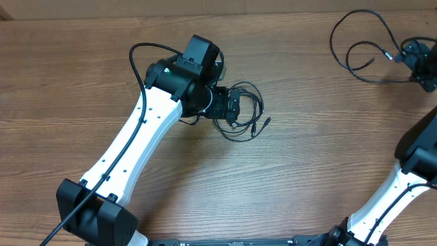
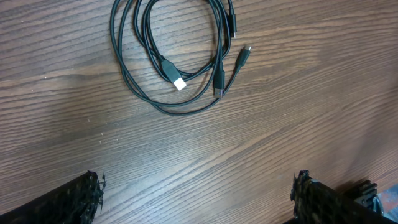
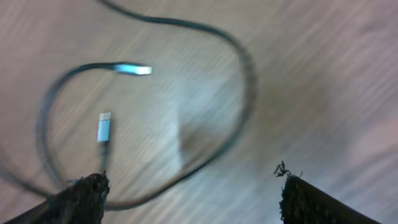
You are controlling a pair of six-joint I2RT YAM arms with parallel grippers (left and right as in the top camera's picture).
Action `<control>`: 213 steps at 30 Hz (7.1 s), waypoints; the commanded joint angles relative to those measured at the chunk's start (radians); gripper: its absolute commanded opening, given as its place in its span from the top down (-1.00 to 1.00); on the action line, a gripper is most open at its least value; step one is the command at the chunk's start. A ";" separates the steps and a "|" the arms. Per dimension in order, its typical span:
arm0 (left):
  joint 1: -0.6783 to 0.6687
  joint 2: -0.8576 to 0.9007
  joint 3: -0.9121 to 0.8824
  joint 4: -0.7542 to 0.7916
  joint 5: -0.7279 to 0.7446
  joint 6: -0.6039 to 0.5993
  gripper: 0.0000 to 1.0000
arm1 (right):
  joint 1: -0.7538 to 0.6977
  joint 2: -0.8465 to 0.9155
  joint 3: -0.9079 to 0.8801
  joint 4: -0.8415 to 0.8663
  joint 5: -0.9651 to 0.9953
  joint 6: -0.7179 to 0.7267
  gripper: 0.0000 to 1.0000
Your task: Untangle cables
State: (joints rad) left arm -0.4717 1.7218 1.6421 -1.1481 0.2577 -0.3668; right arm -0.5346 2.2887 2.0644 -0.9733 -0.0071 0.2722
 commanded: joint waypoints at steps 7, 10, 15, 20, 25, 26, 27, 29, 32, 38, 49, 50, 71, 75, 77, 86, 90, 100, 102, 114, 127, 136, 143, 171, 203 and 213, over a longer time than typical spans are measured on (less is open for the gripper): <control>-0.008 0.008 -0.002 -0.006 -0.002 0.004 -1.00 | -0.002 0.041 -0.074 0.079 0.065 0.018 -0.67; -0.008 0.008 -0.002 -0.007 -0.002 0.004 -1.00 | -0.002 0.047 -0.087 0.093 0.048 0.046 -0.52; -0.008 0.008 -0.002 -0.006 -0.003 0.004 -1.00 | -0.002 0.060 -0.121 0.123 0.027 0.098 -0.36; -0.008 0.008 -0.002 -0.006 -0.003 0.004 -0.99 | 0.010 0.091 -0.122 0.136 -0.047 0.102 -0.14; -0.008 0.008 -0.002 -0.007 -0.003 0.004 -1.00 | 0.029 0.093 -0.121 0.169 -0.059 0.104 0.32; -0.008 0.008 -0.002 -0.007 -0.002 0.004 -1.00 | 0.034 0.093 -0.121 0.172 -0.058 0.116 0.38; -0.008 0.008 -0.002 -0.007 -0.002 0.004 -0.99 | 0.037 0.093 -0.121 0.175 -0.059 0.126 0.46; -0.008 0.008 -0.002 -0.007 -0.003 0.004 -1.00 | 0.044 0.093 -0.121 0.187 -0.063 0.126 0.66; -0.008 0.008 -0.002 -0.007 -0.003 0.004 -1.00 | 0.055 0.093 -0.121 0.206 -0.066 0.126 0.93; -0.008 0.008 -0.002 -0.007 -0.003 0.004 -1.00 | 0.060 0.092 -0.116 0.297 -0.213 0.154 0.93; -0.008 0.008 -0.002 -0.007 -0.003 0.004 -1.00 | 0.085 0.093 -0.116 0.468 -0.365 0.445 0.75; -0.008 0.008 -0.002 -0.007 -0.003 0.004 -1.00 | 0.092 0.093 -0.116 0.453 -0.338 0.422 0.58; -0.008 0.008 -0.002 -0.010 0.006 0.004 -1.00 | -0.008 0.066 0.249 -0.199 -0.144 0.112 -0.96; -0.008 0.008 -0.002 -0.046 0.005 0.016 -0.99 | -0.029 0.066 0.389 -0.387 -0.209 0.111 -1.00; -0.001 0.005 -0.002 -0.058 0.002 0.019 -0.99 | -0.034 0.066 0.441 -0.465 -0.272 0.111 -1.00; 0.079 -0.135 -0.002 -0.088 0.008 -0.008 -0.99 | -0.015 0.033 0.575 -0.721 -0.359 0.106 -1.00; 0.080 -0.194 -0.002 -0.082 -0.014 -0.008 -1.00 | 0.013 -0.004 0.574 -0.721 -0.446 0.031 -1.00; 0.080 -0.205 -0.002 -0.114 -0.033 -0.023 -1.00 | 0.143 -0.008 0.527 -0.680 -0.118 0.064 -1.00; 0.080 -0.205 -0.002 -0.112 -0.037 -0.023 -0.99 | 0.157 0.003 0.497 -0.667 -0.087 0.112 -0.94; 0.079 -0.205 -0.002 -0.115 -0.051 -0.023 -1.00 | 0.175 0.018 0.114 -0.338 -0.055 0.183 -0.42; 0.080 -0.205 -0.002 -0.100 -0.087 -0.023 -1.00 | 0.174 0.019 -0.201 0.119 -0.013 0.199 -0.27; 0.080 -0.205 -0.002 -0.098 -0.112 -0.023 -0.99 | 0.174 0.028 -0.226 0.302 0.102 0.199 0.15; 0.080 -0.205 -0.002 -0.088 -0.112 -0.023 -1.00 | 0.174 0.029 -0.226 0.370 0.115 0.192 0.17; 0.080 -0.205 -0.002 -0.073 -0.112 -0.023 -0.99 | 0.096 0.029 -0.211 0.465 0.147 0.111 0.93; 0.079 -0.205 -0.002 -0.056 -0.108 -0.023 -1.00 | 0.358 0.122 -0.129 0.492 -0.031 -0.200 -0.83; 0.079 -0.205 -0.002 -0.055 -0.109 -0.023 -1.00 | 0.354 0.181 -0.129 0.490 -0.032 -0.199 -0.25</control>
State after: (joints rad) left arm -0.3908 1.5146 1.6363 -1.2041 0.1596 -0.3752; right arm -0.1749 2.4573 1.9400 -0.4824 -0.0452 0.0849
